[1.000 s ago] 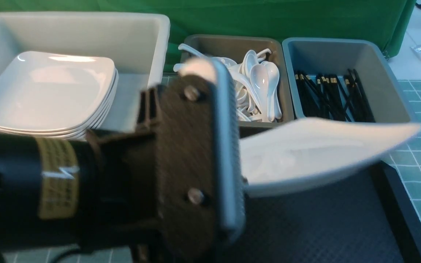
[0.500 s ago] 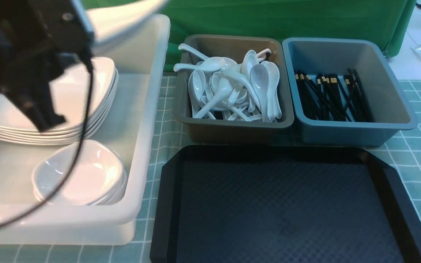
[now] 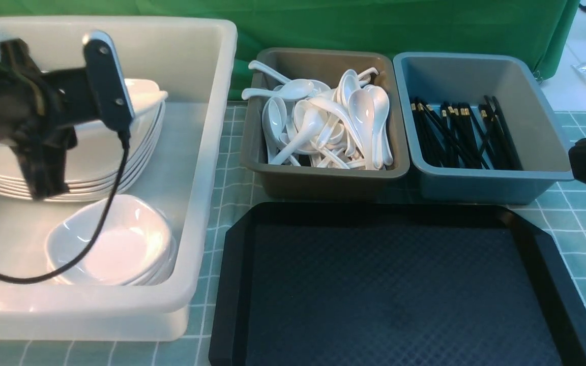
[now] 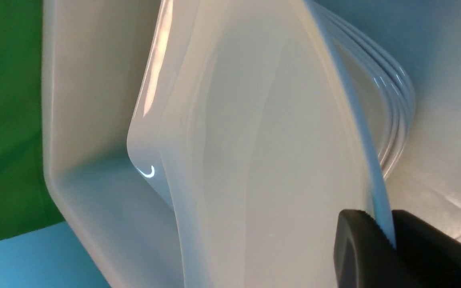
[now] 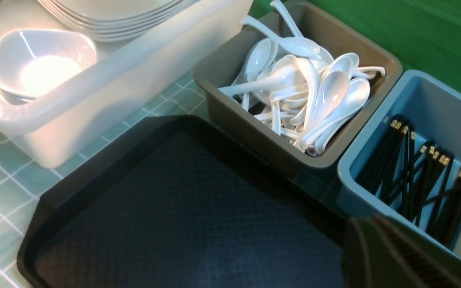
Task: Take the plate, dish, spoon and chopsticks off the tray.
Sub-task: Use the left arm to put the plate into the large storage box on the left
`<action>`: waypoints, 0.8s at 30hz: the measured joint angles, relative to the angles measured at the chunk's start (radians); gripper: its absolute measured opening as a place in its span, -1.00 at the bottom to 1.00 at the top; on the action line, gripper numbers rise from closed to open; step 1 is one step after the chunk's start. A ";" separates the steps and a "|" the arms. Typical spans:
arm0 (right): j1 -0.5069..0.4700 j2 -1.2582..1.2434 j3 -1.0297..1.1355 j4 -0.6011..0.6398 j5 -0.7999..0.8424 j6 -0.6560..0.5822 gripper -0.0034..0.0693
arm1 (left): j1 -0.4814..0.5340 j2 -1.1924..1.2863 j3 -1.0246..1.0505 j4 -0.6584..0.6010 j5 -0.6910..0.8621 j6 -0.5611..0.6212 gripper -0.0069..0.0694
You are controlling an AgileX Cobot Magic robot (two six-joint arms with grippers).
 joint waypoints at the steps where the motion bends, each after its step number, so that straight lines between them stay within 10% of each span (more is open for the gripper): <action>1: 0.000 0.000 0.000 0.010 0.002 -0.010 -0.85 | 0.000 0.026 -0.001 0.022 -0.005 -0.031 -0.73; 17: 0.000 0.000 0.000 0.144 0.031 -0.092 -0.85 | 0.010 0.182 -0.002 0.203 -0.009 -0.333 -0.74; 24: 0.000 0.000 0.000 0.166 0.061 -0.095 -0.85 | 0.013 0.189 -0.002 0.186 -0.017 -0.336 -0.33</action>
